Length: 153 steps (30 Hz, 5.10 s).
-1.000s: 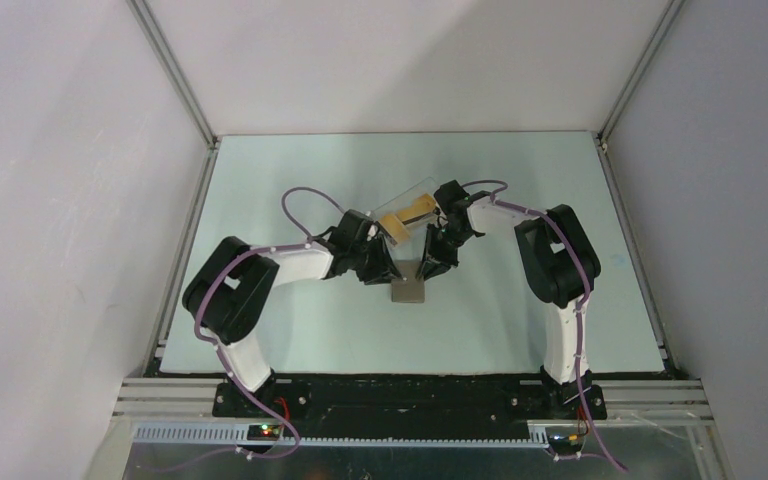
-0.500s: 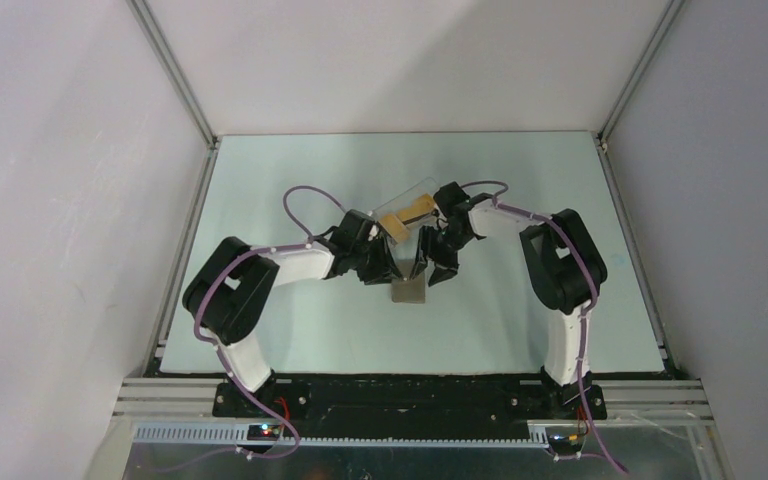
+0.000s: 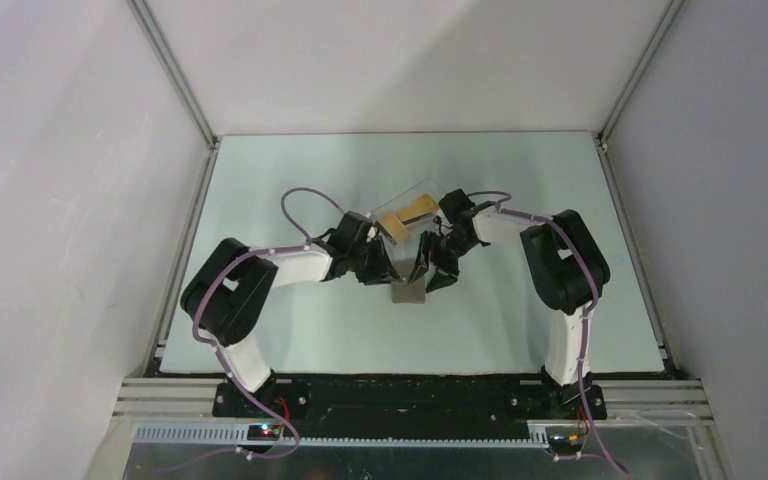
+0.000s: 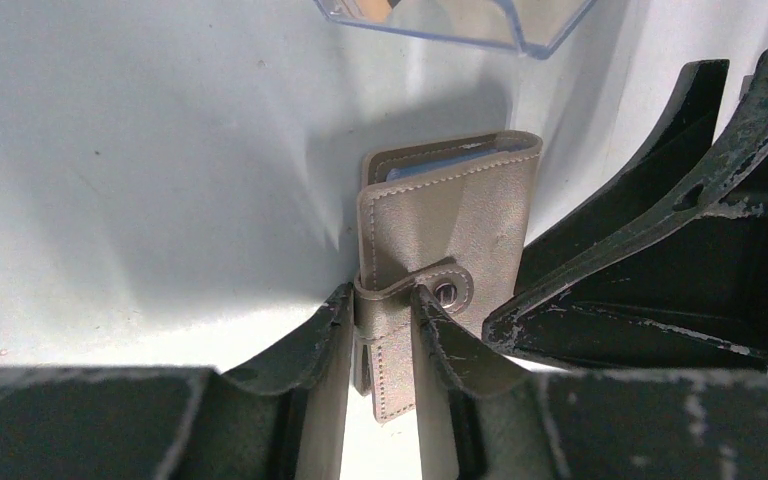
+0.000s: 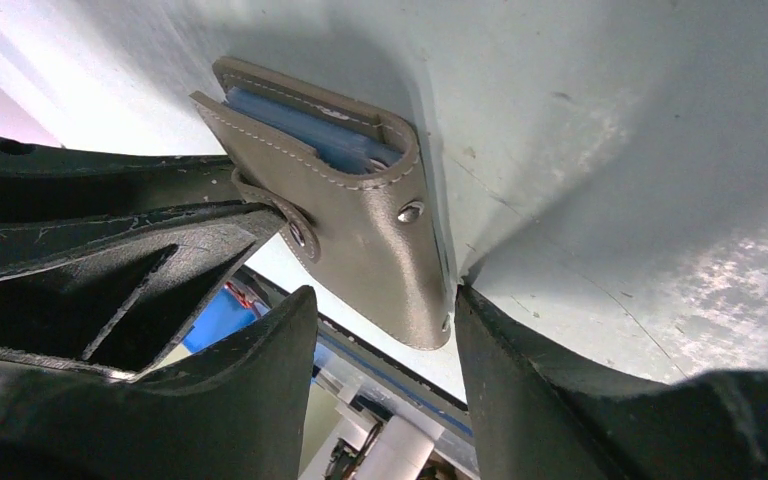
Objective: Put the credit cards into the card holder
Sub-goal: Close the card holder at the center of the board.
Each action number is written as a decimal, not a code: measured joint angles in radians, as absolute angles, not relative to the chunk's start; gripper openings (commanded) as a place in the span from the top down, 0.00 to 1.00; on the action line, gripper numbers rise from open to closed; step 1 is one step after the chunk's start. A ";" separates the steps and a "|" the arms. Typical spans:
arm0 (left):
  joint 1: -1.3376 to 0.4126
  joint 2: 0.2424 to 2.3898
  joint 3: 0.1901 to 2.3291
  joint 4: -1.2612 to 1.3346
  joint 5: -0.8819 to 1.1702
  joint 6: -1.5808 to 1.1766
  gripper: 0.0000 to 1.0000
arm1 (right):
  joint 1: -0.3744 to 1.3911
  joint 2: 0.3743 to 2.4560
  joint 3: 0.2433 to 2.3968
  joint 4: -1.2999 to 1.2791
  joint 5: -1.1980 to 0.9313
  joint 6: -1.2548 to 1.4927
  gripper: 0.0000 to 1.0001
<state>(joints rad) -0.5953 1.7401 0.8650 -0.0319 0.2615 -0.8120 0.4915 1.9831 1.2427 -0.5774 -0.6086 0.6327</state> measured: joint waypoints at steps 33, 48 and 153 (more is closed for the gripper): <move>-0.573 1.702 0.815 -0.024 0.284 -0.812 0.65 | 0.496 1.987 1.241 -0.507 -0.640 0.657 0.42; -0.573 1.702 0.820 -0.039 0.281 -0.812 0.66 | 0.513 1.988 1.241 -0.496 -0.621 0.670 0.37; -0.568 1.697 0.861 -0.165 0.256 -0.759 0.69 | 0.583 1.864 1.226 -0.257 -0.588 0.784 1.00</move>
<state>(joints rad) -0.5682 1.6974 0.8608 -0.1654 0.2562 -0.7586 0.5827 1.8637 1.2263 -0.2569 -0.5884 0.7837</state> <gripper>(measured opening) 0.310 0.009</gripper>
